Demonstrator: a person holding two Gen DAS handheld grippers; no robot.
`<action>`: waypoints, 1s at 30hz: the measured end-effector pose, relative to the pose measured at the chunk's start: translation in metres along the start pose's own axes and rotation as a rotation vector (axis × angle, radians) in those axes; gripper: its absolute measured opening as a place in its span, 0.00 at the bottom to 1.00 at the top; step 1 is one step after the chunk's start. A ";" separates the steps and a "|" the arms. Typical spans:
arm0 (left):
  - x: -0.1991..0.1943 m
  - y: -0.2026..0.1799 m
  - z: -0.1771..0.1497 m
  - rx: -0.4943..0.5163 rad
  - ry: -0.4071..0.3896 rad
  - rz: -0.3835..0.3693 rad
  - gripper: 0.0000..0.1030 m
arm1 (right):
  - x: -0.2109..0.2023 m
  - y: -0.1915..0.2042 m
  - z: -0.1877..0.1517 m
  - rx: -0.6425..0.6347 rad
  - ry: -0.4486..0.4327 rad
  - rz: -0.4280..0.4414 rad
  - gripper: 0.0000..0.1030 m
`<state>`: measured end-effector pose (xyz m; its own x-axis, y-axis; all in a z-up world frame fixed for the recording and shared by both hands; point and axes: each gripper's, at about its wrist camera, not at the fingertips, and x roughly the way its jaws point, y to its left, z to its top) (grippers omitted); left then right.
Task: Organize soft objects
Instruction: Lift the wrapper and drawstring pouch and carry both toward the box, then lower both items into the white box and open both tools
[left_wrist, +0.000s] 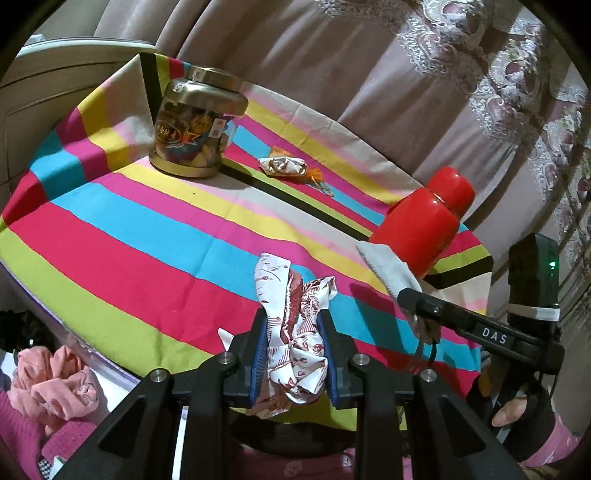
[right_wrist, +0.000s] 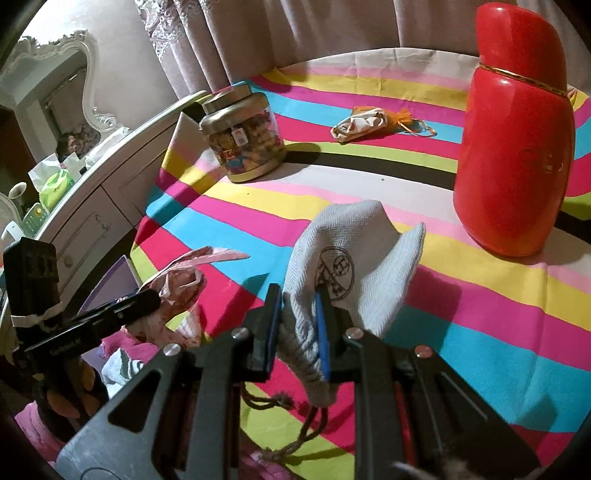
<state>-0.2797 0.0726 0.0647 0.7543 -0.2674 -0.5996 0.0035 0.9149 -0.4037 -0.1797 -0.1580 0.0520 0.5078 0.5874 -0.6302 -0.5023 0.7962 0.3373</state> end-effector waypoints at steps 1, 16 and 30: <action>0.001 0.000 -0.001 -0.004 0.004 -0.003 0.26 | 0.000 0.003 -0.001 -0.006 0.001 0.001 0.21; -0.081 0.036 -0.007 -0.062 -0.108 0.115 0.26 | -0.004 0.103 0.014 -0.168 0.039 0.230 0.21; -0.172 0.129 -0.042 -0.221 -0.122 0.648 0.51 | 0.057 0.262 -0.011 -0.443 0.214 0.543 0.33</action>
<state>-0.4359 0.2235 0.0870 0.6272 0.3598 -0.6907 -0.5965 0.7922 -0.1290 -0.2903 0.0823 0.0970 -0.0184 0.8052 -0.5927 -0.9035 0.2406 0.3548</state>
